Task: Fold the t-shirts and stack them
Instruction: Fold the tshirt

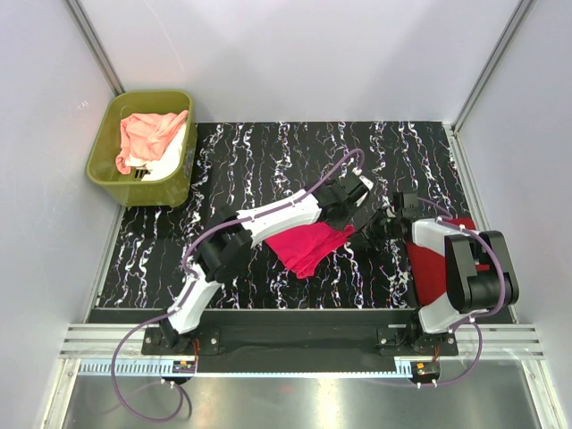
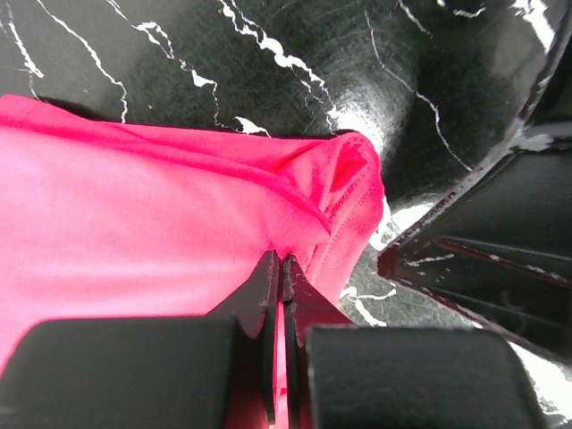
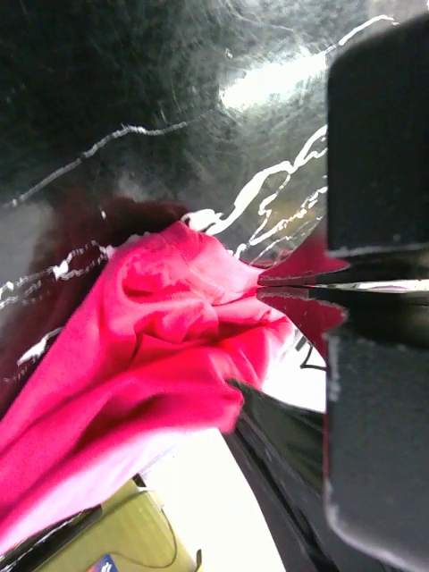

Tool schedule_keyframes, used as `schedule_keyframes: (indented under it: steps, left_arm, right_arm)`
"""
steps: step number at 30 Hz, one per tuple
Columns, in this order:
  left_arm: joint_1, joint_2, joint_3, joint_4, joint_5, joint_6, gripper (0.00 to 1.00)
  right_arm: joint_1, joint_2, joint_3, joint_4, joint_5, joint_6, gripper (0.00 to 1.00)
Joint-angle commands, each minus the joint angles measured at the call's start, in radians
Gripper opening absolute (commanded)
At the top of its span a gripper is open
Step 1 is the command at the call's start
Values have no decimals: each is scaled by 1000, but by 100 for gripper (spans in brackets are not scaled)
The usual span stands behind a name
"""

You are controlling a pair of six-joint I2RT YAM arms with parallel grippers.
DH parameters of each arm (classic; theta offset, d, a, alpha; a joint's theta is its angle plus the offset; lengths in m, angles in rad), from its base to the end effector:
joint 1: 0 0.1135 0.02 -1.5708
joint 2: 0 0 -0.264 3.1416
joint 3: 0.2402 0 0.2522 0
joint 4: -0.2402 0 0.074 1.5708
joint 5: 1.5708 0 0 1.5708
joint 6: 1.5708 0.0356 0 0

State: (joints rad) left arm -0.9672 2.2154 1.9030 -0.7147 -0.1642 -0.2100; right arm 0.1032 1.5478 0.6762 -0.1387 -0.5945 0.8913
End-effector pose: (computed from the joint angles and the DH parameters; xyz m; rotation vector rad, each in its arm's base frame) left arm 0.2810 -0.3973 0.2129 0.9028 2.4303 -0.2238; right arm 0.2690 0.0479 0.1409 0.8226 2.6027 1.1054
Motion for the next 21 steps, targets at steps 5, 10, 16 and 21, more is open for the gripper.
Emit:
schedule_keyframes:
  steps: [5, 10, 16, 21]
  left_arm:
    - [21, -60, 76, -9, 48, -29, 0]
    - [24, -60, 80, -14, 57, -35, 0]
    - [24, -53, 87, -23, 77, -46, 0]
    - [24, -49, 103, -16, 129, -77, 0]
  right_arm:
    - [44, 104, 5, 198, -42, 95, 0]
    - [72, 179, 25, 310, -25, 150, 0]
    - [72, 267, 20, 340, 9, 167, 0]
    - [72, 304, -10, 359, 12, 193, 0]
